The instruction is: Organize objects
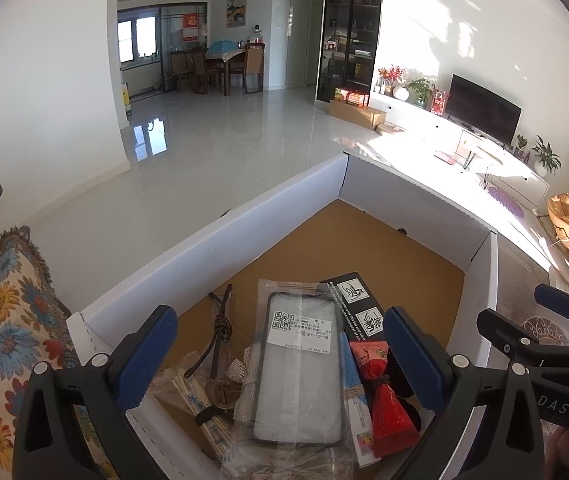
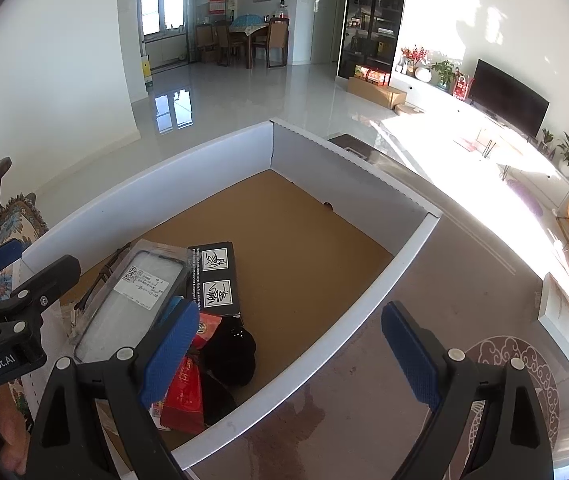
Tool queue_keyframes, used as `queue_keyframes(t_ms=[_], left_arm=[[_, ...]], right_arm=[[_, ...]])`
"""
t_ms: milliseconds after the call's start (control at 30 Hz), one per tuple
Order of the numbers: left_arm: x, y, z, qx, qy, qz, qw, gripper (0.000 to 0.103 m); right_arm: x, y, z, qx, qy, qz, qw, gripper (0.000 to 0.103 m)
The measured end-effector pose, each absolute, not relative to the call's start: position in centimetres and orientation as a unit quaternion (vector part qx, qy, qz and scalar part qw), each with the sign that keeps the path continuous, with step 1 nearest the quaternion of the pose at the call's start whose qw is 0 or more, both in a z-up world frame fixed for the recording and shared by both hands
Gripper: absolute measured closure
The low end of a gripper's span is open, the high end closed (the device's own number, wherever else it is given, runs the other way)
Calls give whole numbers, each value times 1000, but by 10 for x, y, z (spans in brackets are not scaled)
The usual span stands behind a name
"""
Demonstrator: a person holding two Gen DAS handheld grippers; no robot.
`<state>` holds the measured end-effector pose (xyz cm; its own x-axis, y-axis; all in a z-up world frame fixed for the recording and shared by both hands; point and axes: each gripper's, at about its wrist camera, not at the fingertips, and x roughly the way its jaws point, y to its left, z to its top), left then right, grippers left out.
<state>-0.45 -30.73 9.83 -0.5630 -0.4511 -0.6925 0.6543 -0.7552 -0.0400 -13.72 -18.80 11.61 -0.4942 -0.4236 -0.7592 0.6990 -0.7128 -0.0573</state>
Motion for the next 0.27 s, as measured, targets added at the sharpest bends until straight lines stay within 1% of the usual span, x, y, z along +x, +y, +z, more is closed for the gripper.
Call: queue_keyframes(t_ms=[133,267], left_arm=[[-1,-309,95,347,145,-862,340,0],[4,-314,90,346,179,-864,319,0]], right_arm=[[-137,-190,114,379,183,-843,334,10],[-136,-192,114,381,179,-842,337,10]])
